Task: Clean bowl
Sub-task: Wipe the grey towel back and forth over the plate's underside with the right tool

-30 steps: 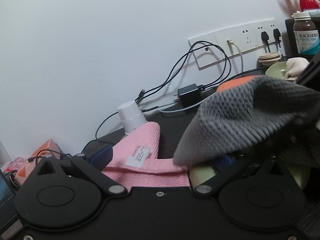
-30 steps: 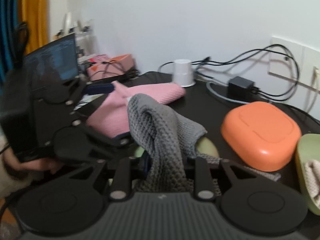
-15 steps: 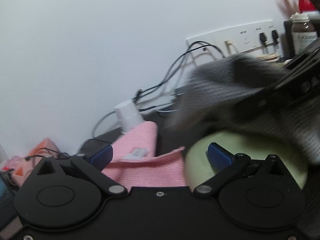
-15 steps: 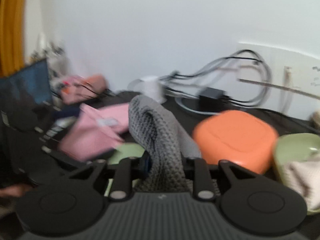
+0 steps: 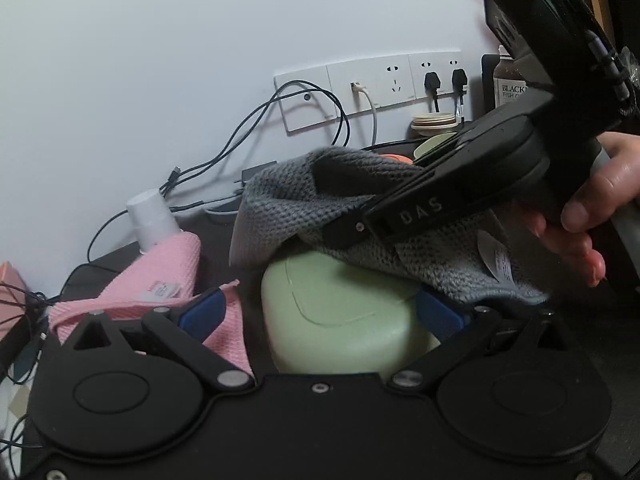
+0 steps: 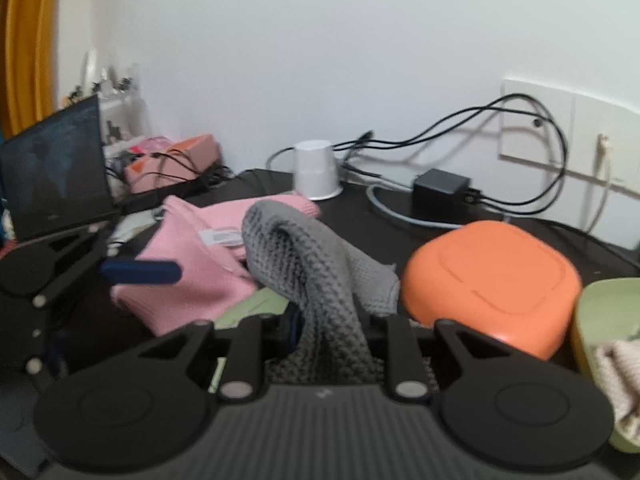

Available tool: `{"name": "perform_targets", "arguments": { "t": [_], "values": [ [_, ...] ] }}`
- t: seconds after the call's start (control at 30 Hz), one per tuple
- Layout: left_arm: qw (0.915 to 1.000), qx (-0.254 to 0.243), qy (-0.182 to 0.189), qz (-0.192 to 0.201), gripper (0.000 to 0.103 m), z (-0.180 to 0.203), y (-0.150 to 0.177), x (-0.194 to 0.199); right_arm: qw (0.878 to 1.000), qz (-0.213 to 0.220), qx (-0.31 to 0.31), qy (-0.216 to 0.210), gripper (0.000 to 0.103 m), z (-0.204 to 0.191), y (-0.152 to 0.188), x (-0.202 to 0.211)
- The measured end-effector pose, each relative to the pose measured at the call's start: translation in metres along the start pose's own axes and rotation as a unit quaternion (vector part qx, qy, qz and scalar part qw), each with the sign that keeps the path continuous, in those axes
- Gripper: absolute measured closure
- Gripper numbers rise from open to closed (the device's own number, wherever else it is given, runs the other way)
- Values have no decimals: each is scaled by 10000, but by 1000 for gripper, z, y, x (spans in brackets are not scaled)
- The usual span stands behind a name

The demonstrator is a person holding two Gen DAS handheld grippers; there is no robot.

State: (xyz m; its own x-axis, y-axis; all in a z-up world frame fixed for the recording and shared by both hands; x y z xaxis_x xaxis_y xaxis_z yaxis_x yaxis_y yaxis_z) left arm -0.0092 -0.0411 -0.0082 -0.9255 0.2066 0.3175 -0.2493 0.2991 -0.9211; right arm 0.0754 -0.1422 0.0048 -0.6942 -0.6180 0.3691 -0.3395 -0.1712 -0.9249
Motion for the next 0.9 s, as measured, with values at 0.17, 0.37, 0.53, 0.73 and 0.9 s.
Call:
{"name": "perform_targets", "arguments": {
  "t": [0.17,0.37,0.53,0.73,0.9],
  "values": [
    [9995,198,-226,-30,0,-14,1,-4,9996,-62,-29,268,82,8,1,7],
    [9930,-83,-1179,-10,0,-28,-3,-7,9994,-121,7,335,82,11,4,15],
    [9970,422,-647,-71,0,-33,-10,-3,9991,14,-324,275,80,20,0,22],
    [9968,578,527,165,0,-5,-14,9,9940,504,-734,636,80,51,-13,45],
    [9939,208,1081,-89,0,23,-6,5,9969,191,-510,574,80,43,-1,23]
  ]
}}
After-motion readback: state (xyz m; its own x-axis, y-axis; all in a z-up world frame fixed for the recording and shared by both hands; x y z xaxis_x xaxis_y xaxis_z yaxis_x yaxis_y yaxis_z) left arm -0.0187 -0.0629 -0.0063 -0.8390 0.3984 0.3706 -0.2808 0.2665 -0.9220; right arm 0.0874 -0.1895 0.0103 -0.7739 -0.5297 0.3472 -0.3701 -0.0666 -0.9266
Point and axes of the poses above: each gripper's, at about its wrist camera, not at the fingertips, and x roughly against the way its jaws point, z to its right, y to its underside, the point moved 3 cm from there along -x, roughly the way its jaws point, and after that the axes turned 9 degrees about z, right-handed, at the moved point
